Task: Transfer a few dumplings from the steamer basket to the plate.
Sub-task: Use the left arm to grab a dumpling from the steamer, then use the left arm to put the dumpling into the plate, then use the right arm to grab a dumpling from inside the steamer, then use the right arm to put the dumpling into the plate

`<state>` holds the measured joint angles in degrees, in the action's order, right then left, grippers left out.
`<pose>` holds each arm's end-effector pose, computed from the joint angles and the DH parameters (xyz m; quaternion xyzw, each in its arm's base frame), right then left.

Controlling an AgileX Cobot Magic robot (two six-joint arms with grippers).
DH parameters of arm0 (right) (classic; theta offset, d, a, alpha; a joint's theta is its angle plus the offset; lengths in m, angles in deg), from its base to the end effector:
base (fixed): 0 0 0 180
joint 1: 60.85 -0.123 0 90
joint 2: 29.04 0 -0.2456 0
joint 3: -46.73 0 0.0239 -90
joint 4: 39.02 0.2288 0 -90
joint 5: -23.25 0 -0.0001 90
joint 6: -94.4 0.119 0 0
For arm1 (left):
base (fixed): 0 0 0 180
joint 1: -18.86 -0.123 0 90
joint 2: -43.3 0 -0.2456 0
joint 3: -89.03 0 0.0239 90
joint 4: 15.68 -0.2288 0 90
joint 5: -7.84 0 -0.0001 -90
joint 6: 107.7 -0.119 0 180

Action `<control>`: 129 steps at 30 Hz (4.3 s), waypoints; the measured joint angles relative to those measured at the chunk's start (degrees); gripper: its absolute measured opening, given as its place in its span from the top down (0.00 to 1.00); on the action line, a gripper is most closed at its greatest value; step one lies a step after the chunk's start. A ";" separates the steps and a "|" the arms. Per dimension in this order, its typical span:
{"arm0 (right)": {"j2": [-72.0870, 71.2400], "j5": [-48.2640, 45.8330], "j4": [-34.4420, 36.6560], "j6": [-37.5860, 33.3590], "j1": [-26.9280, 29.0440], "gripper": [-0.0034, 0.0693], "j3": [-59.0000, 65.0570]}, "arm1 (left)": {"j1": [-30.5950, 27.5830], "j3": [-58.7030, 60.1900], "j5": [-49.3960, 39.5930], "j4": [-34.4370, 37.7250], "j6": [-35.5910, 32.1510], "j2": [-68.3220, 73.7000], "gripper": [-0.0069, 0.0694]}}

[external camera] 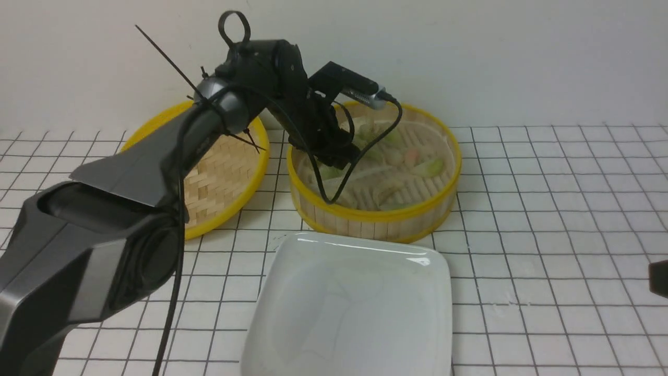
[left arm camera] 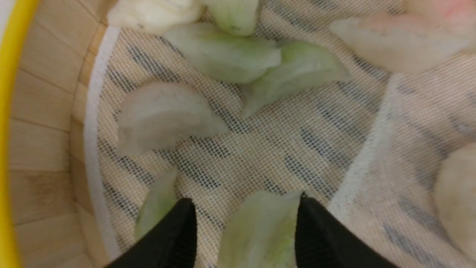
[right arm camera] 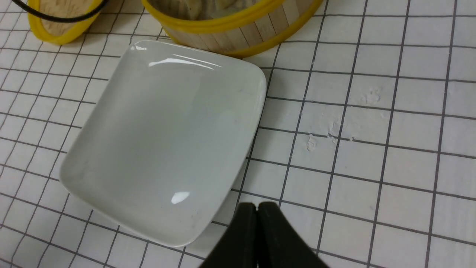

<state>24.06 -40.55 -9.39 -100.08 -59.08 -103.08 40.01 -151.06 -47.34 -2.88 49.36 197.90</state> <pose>0.1415 0.0485 0.2838 -0.0596 0.9263 0.2108 0.3067 0.4697 -0.2049 0.1338 0.3253 0.9032 -0.1009 0.2614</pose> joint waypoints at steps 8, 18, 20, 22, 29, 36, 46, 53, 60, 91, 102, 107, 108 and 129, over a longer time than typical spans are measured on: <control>0.00 -0.04 0.00 0.17 0.00 0.97 0.00 | 0.78 -0.52 0.23 -0.17 -1.51 1.68 0.54; 0.00 -0.19 0.00 0.11 0.00 0.97 0.00 | 0.78 -8.34 -12.59 -3.30 5.09 -1.36 0.61; 0.00 -0.25 0.00 0.11 0.00 0.97 0.00 | 0.78 -11.24 -14.86 -3.30 5.55 -3.60 0.61; 0.00 -0.59 -0.06 0.11 0.00 0.97 0.00 | 0.78 -12.59 -15.47 -3.20 6.66 -6.21 0.61; 0.00 -2.88 -0.01 0.11 0.00 0.97 -0.02 | 1.00 -3.09 -15.88 2.71 11.40 -19.61 0.61; 0.00 -3.51 -0.01 -0.05 0.00 0.97 -0.02 | 4.63 28.57 -16.04 3.98 11.40 -34.67 0.61; 0.49 -1.22 -0.26 -2.21 0.00 0.97 -0.02 | 11.00 42.57 -13.91 4.76 8.19 -28.84 0.61; 5.60 -0.42 0.14 -2.93 0.00 0.97 -0.49 | 11.34 42.28 -10.05 4.80 8.19 -26.44 0.33; 13.75 -1.88 5.43 -2.93 0.00 0.97 -8.42 | 10.50 34.53 -13.83 4.80 9.57 -26.81 0.41; 81.52 -3.17 -27.78 9.12 -28.34 0.47 -73.66 | 7.19 79.67 0.20 0.92 20.25 -96.92 0.92; 97.24 -0.61 -29.15 13.21 -28.42 0.23 -82.44 | 7.09 80.48 -3.12 0.92 22.37 -97.04 0.92; 97.55 -1.98 -27.81 14.49 -28.42 0.37 -83.02 | 7.09 80.48 -3.12 0.92 22.37 -97.04 0.92; 97.55 -2.42 -27.73 14.49 -28.42 0.43 -83.10 | 7.09 80.48 -3.12 0.92 22.37 -97.04 0.92; 78.06 -7.70 -21.23 13.98 -28.54 0.42 -80.09 | 7.09 80.48 -2.89 0.73 22.37 -97.04 0.92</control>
<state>102.12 -48.25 -30.63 -86.11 -87.62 -183.17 47.10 -70.58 -50.23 -2.15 71.73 100.86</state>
